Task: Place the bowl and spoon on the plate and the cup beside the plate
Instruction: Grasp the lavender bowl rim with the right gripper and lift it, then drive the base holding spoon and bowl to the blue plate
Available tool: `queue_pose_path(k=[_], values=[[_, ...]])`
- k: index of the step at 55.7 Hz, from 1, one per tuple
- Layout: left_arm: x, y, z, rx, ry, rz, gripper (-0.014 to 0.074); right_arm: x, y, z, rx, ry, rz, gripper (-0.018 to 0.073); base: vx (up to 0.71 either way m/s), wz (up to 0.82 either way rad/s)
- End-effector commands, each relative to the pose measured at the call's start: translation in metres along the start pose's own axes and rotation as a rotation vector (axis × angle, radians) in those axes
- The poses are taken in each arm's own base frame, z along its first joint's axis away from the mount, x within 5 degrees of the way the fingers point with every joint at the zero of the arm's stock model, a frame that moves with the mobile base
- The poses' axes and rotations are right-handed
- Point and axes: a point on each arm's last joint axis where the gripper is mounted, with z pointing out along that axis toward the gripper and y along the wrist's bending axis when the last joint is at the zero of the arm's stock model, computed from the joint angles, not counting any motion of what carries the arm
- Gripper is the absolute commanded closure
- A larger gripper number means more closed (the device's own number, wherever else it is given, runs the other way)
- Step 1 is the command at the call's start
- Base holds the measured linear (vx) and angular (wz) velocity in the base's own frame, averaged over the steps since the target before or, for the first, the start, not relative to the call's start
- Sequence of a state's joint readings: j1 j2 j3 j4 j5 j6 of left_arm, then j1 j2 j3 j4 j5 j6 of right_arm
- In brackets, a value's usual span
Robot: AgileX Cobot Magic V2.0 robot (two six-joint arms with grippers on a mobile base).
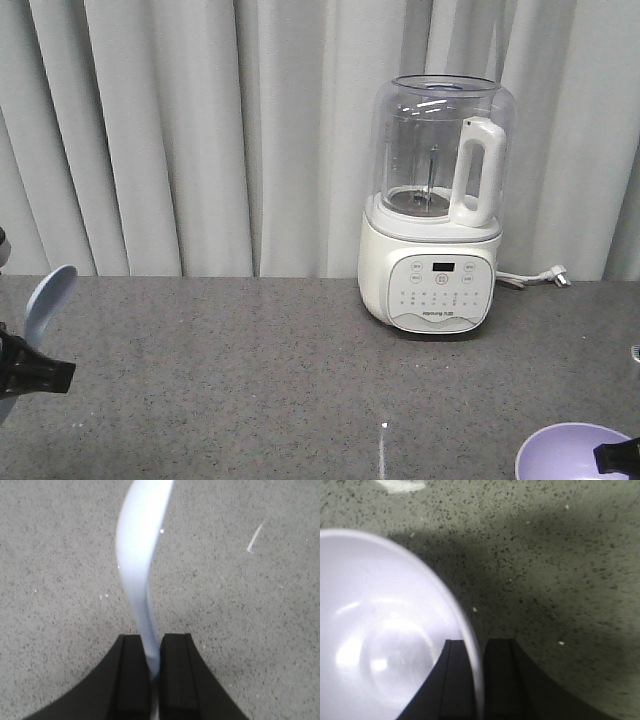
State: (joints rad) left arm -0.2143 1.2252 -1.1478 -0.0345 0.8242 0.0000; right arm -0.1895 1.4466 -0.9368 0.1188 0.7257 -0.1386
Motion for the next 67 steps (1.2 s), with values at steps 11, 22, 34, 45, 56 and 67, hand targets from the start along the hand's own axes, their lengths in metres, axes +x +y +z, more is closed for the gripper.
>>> queue_pose_path(k=[11, 22, 34, 45, 56, 67], values=[[0.002, -0.001, -0.032, 0.009, -0.29, -0.005, 0.0602, 0.006, 0.023, -0.118, -0.077, -0.487, -0.144, 0.0569, 0.0, 0.0], [0.036, 0.0, -0.052, 0.009, -0.419, -0.006, 0.0599, 0.047, 0.05, -0.178, -0.175, -0.774, -0.315, 0.0568, 0.0, 0.0], [0.083, 0.001, -0.076, 0.012, -0.55, -0.007, 0.0599, 0.102, 0.052, -0.209, -0.216, -1.016, -0.301, 0.0568, 0.0, 0.0], [0.112, 0.0, -0.095, 0.04, -0.7, -0.047, 0.0599, 0.124, 0.05, -0.209, -0.21, -1.061, -0.302, 0.0568, 0.0, 0.0], [0.115, 0.0, -0.106, 0.048, -0.782, -0.055, 0.0599, 0.125, 0.05, -0.209, -0.21, -1.061, -0.303, 0.0568, 0.0, 0.0], [0.116, 0.0, -0.105, 0.049, -0.774, -0.055, 0.0599, 0.125, 0.05, -0.209, -0.21, -1.06, -0.303, 0.0568, 0.0, 0.0]])
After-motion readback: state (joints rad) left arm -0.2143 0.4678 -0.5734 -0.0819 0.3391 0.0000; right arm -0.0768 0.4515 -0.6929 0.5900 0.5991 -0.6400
